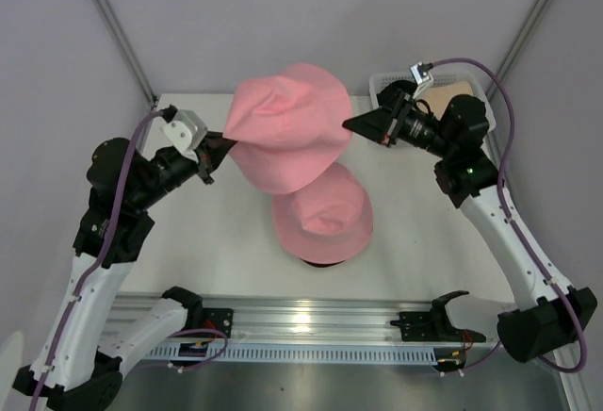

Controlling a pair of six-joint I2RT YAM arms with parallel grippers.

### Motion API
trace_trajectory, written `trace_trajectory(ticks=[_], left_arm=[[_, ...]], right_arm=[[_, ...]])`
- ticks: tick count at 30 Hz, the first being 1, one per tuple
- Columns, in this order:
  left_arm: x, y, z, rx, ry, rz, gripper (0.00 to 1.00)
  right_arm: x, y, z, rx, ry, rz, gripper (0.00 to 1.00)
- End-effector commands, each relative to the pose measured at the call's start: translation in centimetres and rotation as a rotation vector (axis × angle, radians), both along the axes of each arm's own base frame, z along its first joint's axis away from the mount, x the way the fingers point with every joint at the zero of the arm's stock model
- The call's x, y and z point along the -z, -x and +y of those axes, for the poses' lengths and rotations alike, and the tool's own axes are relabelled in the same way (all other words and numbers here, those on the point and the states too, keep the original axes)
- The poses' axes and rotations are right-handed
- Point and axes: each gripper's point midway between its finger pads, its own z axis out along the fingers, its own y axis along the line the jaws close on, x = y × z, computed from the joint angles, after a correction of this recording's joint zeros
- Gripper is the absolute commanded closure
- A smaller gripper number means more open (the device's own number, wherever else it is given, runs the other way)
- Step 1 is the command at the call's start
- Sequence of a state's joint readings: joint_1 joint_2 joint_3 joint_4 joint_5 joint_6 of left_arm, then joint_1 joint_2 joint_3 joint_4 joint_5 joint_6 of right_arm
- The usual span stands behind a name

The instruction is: Stack the hats

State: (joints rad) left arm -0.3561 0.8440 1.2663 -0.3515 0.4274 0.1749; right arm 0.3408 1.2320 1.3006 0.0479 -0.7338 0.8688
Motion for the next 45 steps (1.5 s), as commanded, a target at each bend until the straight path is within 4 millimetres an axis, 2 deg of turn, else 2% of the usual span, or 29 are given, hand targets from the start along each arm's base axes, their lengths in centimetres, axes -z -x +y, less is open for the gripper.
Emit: trace_trajectory(ticks=[1, 4, 5, 7, 8, 11, 13, 14, 15, 20, 23, 24, 27, 28, 30, 31, 32, 33, 35, 36, 37, 38, 40, 41, 44, 45], left_arm=[[2.6, 2.7, -0.7, 0.108, -0.124, 0.064, 0.99], [4.9, 3.7, -1.9, 0.154, -0.145, 0.151, 0.99], [5.4, 3.8, -2.2, 0.157, -0.149, 0.168, 0.99], [6.7, 4.6, -3.1, 0.188, -0.145, 0.204, 0.99], [7.7, 4.8, -3.4, 0.204, -0.148, 0.231, 0.99], [8.7, 5.5, -4.3, 0.243, -0.140, 0.262, 0.99], [8.9, 5.9, -5.0, 0.267, -0.140, 0.263, 0.99], [9.4, 5.7, -5.3, 0.267, -0.151, 0.277, 0.99], [9.4, 6.1, -5.9, 0.288, -0.156, 0.280, 0.99], [11.8, 5.4, -8.1, 0.294, -0.234, 0.325, 0.99], [12.7, 5.0, -8.9, 0.281, -0.267, 0.342, 0.99], [13.0, 4.6, -9.1, 0.264, -0.280, 0.345, 0.99], [13.8, 4.0, -9.4, 0.233, -0.302, 0.355, 0.97], [13.8, 4.0, -9.4, 0.228, -0.299, 0.364, 0.88], [13.4, 4.1, -9.5, 0.230, -0.282, 0.370, 0.70], [12.9, 4.5, -9.5, 0.242, -0.258, 0.366, 0.55], [13.0, 4.7, -9.5, 0.244, -0.249, 0.369, 0.45], [12.6, 4.8, -9.3, 0.240, -0.230, 0.362, 0.30], [10.9, 4.9, -8.5, 0.198, -0.146, 0.331, 0.22], [11.0, 4.6, -7.9, 0.153, -0.114, 0.335, 0.18], [9.9, 3.8, -6.4, 0.051, -0.026, 0.321, 0.06], [9.5, 3.6, -5.8, 0.010, 0.030, 0.334, 0.01], [9.5, 2.3, -3.7, -0.109, 0.163, 0.415, 0.00], [9.8, 1.2, -1.9, -0.184, 0.215, 0.462, 0.00], [11.8, -0.7, -0.7, -0.236, 0.389, 0.663, 0.02], [13.8, -1.1, -0.9, -0.239, 0.431, 0.752, 0.08]], right_arm=[[3.2, 1.2, -1.7, 0.099, 0.064, 0.046, 1.00], [6.7, 2.2, -2.4, 0.123, 0.087, 0.151, 1.00], [6.4, 3.3, -2.9, 0.132, 0.075, 0.144, 1.00], [8.0, 4.1, -3.5, 0.162, 0.078, 0.198, 1.00], [8.1, 5.1, -4.0, 0.174, 0.078, 0.206, 1.00], [9.7, 6.5, -5.2, 0.216, 0.107, 0.243, 1.00], [11.3, 6.8, -5.9, 0.249, 0.137, 0.283, 1.00], [12.9, 7.2, -6.2, 0.256, 0.160, 0.332, 1.00], [13.2, 7.6, -6.4, 0.254, 0.158, 0.341, 1.00], [15.5, 8.4, -8.1, 0.335, 0.184, 0.395, 1.00], [18.5, 8.3, -9.4, 0.407, 0.223, 0.437, 1.00], [20.5, 8.2, -9.6, 0.412, 0.240, 0.471, 1.00], [22.4, 7.6, -9.7, 0.422, 0.227, 0.480, 1.00], [24.2, 7.6, -9.7, 0.420, 0.236, 0.508, 1.00], [24.7, 6.9, -9.6, 0.421, 0.228, 0.476, 1.00], [25.6, 6.8, -9.6, 0.421, 0.238, 0.477, 1.00], [25.7, 6.3, -9.6, 0.420, 0.245, 0.451, 1.00], [25.9, 6.1, -9.7, 0.426, 0.255, 0.438, 1.00], [26.2, 5.7, -9.5, 0.408, 0.285, 0.375, 1.00], [26.5, 5.4, -9.6, 0.410, 0.300, 0.373, 1.00], [26.5, 5.2, -9.6, 0.409, 0.308, 0.361, 1.00], [26.1, 4.8, -9.6, 0.411, 0.308, 0.340, 1.00], [26.0, 4.5, -9.3, 0.400, 0.308, 0.330, 1.00], [25.7, 4.1, -9.3, 0.404, 0.298, 0.317, 1.00], [26.4, 3.8, -8.8, 0.387, 0.290, 0.328, 1.00], [26.9, 3.7, -8.8, 0.384, 0.294, 0.344, 1.00]])
